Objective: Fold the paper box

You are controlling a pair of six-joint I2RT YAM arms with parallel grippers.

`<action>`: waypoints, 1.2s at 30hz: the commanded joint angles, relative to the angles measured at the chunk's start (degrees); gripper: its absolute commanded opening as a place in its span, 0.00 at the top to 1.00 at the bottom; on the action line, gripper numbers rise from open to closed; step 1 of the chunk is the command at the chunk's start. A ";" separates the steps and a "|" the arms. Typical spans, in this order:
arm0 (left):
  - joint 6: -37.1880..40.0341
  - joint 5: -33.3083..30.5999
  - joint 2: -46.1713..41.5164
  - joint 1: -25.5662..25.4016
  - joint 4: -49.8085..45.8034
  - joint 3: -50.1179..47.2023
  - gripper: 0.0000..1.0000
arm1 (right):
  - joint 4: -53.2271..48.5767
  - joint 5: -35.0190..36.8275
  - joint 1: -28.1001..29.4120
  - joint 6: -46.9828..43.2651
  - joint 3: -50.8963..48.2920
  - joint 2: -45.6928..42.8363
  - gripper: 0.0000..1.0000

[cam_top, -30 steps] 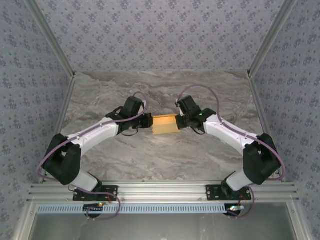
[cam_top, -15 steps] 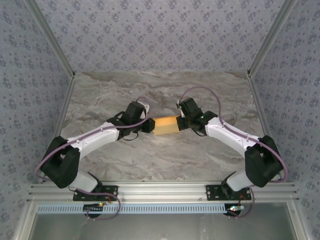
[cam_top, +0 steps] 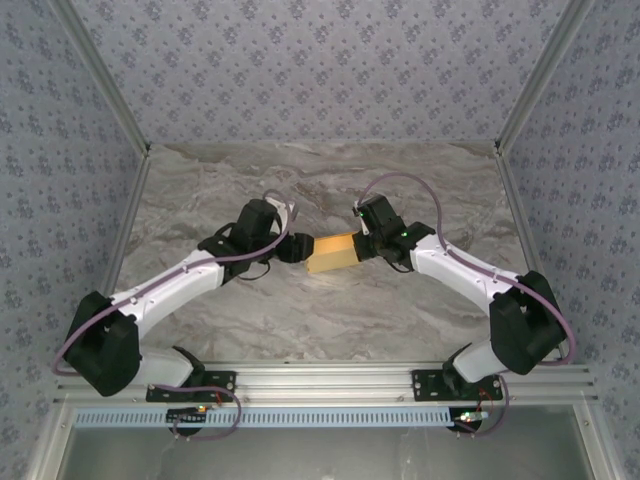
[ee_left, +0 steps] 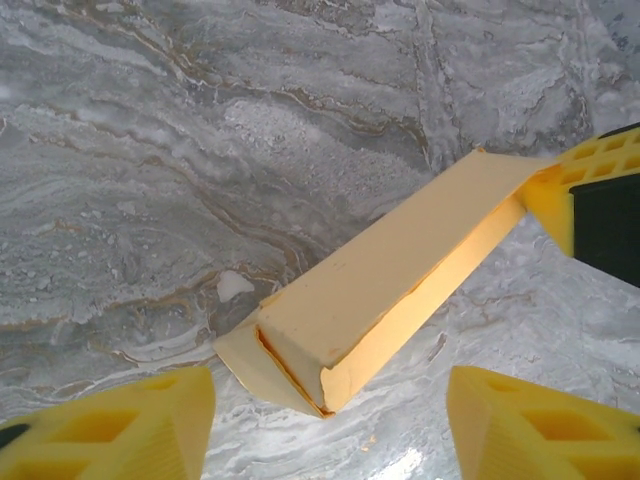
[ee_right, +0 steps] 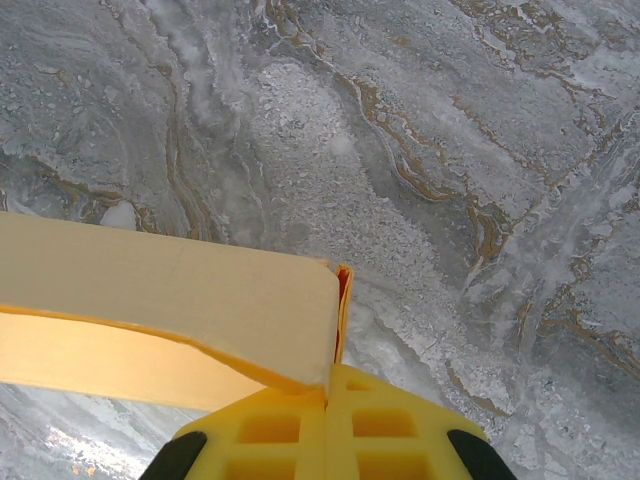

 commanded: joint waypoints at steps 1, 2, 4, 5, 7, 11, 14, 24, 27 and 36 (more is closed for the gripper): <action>-2.03 2.17 0.59 1.45 2.38 0.76 0.34 | -1.28 0.30 0.56 0.18 -0.96 -1.20 1.00; -2.62 2.12 1.33 1.86 2.34 1.32 0.34 | -1.29 0.24 0.59 0.18 -0.92 -1.19 1.00; -4.12 2.20 2.95 2.87 3.05 2.27 0.34 | -1.42 0.35 0.57 0.09 -0.76 -1.17 1.00; -4.78 2.52 3.55 3.26 3.71 2.48 0.34 | -1.54 0.35 0.60 0.09 -0.73 -1.21 1.00; -5.73 3.73 4.95 3.98 4.95 2.83 0.35 | -1.73 0.45 0.58 0.01 -0.58 -1.24 1.00; -6.02 4.64 7.53 4.10 4.70 3.94 0.36 | -1.68 0.59 0.60 -0.01 -0.58 -1.31 1.00; -6.44 5.69 8.78 4.04 5.13 3.39 0.37 | -1.64 0.67 0.61 0.01 -0.57 -1.32 1.00; -6.89 7.09 9.95 3.90 6.90 -1.66 0.39 | -1.58 1.43 0.53 0.00 -0.45 -1.37 0.95; -6.42 6.52 10.33 3.53 7.08 -2.79 0.40 | -1.76 1.23 0.45 -0.13 -0.05 -1.69 0.93; -5.95 5.01 11.13 3.39 7.39 -4.05 0.40 | -3.15 0.02 0.43 -0.43 1.49 -3.11 0.83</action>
